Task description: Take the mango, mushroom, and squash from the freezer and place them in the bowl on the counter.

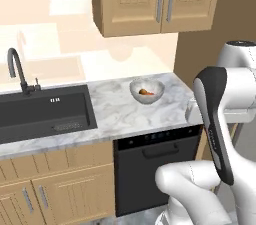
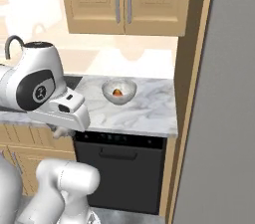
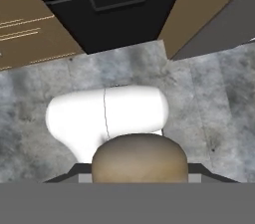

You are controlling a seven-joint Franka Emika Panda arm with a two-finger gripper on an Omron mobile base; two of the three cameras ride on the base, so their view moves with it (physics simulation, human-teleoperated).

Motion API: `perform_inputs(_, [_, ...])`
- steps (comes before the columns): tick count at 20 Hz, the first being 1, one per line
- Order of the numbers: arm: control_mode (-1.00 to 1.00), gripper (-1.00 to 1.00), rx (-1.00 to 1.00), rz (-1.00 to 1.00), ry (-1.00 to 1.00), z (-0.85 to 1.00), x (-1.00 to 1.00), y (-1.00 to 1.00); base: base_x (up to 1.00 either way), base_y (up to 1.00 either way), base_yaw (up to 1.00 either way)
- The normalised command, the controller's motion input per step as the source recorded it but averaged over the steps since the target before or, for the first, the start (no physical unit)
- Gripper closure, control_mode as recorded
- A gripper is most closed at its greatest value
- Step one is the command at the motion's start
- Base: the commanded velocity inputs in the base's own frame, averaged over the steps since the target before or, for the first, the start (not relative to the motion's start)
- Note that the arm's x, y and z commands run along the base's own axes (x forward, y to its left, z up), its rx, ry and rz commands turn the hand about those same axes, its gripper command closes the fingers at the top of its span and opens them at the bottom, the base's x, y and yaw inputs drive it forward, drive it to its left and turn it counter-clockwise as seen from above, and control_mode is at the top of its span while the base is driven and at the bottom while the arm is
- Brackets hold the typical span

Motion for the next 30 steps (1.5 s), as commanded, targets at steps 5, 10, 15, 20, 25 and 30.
perform_inputs(5, [1.00, 1.00, 0.00, 0.00, 0.00, 0.00, 0.00, 0.00, 0.01, 0.47, -0.06])
perform_inputs(10, [1.00, 1.00, 0.00, 0.00, 0.00, 0.00, 0.00, 0.00, 0.00, 0.43, -0.19])
perform_inputs(15, [1.00, 1.00, 0.00, 0.00, 0.00, 0.00, 0.00, 0.00, 0.01, 0.53, -0.13])
perform_inputs(20, [1.00, 1.00, 0.00, 0.00, 0.00, 0.00, 0.00, 0.00, 0.02, 0.42, -0.14])
perform_inputs(25, [1.00, 1.00, 0.00, 0.00, 0.00, 0.00, 0.00, 0.00, 0.14, 0.24, -0.15])
perform_inputs(30, [1.00, 1.00, 0.00, 0.00, 0.00, 0.00, 0.00, 0.00, 0.33, 0.03, -0.12])
